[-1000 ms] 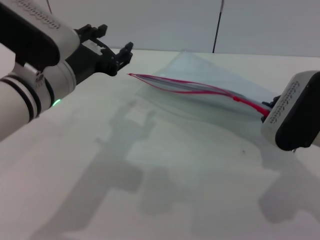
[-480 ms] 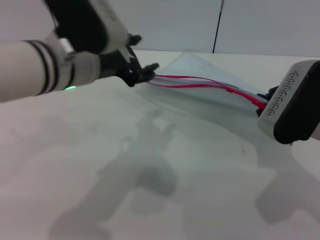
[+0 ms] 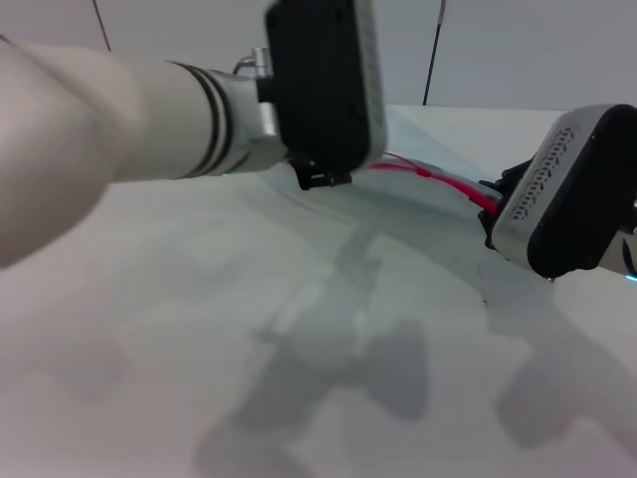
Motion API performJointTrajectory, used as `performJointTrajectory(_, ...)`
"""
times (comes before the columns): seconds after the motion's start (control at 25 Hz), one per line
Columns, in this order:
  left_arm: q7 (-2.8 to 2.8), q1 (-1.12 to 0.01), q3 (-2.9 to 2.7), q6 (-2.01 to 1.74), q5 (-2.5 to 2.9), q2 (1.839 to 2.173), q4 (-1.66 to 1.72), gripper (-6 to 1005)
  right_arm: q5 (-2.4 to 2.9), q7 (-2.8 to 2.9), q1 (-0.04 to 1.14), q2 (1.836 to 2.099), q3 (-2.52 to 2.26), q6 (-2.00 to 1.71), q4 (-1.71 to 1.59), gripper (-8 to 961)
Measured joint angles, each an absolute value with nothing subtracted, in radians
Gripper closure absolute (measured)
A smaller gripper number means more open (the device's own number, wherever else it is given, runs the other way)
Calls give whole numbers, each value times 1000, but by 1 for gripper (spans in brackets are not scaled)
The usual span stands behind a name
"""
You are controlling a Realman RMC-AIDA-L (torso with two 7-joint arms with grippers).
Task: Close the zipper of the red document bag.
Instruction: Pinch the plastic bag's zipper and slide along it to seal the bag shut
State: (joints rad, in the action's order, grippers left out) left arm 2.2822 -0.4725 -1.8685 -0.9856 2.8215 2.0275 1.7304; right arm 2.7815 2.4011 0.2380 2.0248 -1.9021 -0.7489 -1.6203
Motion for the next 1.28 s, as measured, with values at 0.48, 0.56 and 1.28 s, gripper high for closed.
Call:
performJointTrajectory(0.48,2232,-497,-1994,-979,2848,2027,1793,338,2747,2378,255,2023,-1884,-760,-1615,902)
performJointTrajectory(0.56,2231,-493,-2010,-978,2845,2027,1804,338,2746,2378,256,2023,-1884,-759,-1614,903)
performJointTrajectory(1.28,2229,-456,-2022,-929,2845,2019,1796,341,2746,2371,245,2024,-1891,-759,-1645,904)
